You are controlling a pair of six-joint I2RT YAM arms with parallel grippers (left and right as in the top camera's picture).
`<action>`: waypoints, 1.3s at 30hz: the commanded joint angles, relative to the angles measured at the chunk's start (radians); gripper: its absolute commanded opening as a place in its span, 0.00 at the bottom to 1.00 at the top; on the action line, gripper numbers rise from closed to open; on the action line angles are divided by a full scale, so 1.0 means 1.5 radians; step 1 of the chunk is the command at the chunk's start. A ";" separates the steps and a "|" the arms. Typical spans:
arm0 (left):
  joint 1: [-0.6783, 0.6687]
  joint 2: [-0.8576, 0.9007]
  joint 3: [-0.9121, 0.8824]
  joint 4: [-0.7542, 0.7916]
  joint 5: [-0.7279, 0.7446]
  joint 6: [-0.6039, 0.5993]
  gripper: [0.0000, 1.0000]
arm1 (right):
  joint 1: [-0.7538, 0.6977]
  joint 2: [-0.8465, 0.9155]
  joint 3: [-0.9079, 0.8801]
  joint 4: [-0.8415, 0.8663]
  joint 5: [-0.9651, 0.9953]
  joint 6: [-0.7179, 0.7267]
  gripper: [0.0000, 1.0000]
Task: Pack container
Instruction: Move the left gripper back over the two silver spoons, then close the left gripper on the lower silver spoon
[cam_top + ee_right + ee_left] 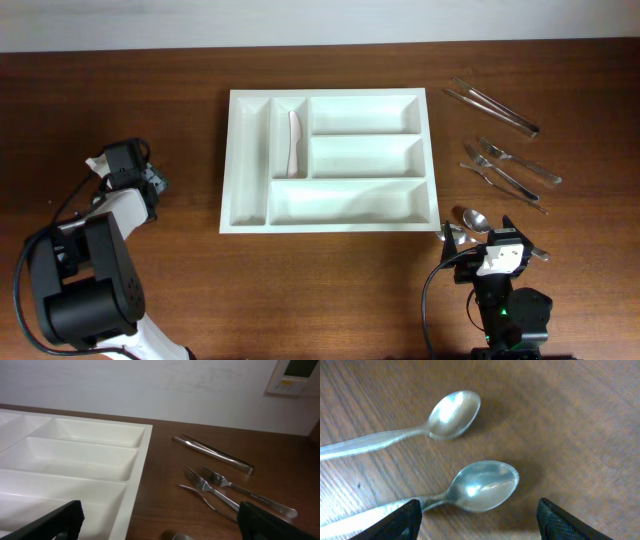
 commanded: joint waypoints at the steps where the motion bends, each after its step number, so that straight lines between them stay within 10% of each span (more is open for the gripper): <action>1: 0.000 0.002 0.030 0.001 -0.030 0.009 0.76 | 0.006 0.000 -0.003 -0.005 0.006 0.008 0.99; 26: 0.003 0.045 0.037 0.025 -0.024 0.043 0.64 | 0.006 0.000 -0.003 -0.005 0.006 0.008 0.99; 39: 0.003 0.055 0.037 0.017 -0.024 0.043 0.38 | 0.006 0.000 -0.003 -0.005 0.006 0.008 0.99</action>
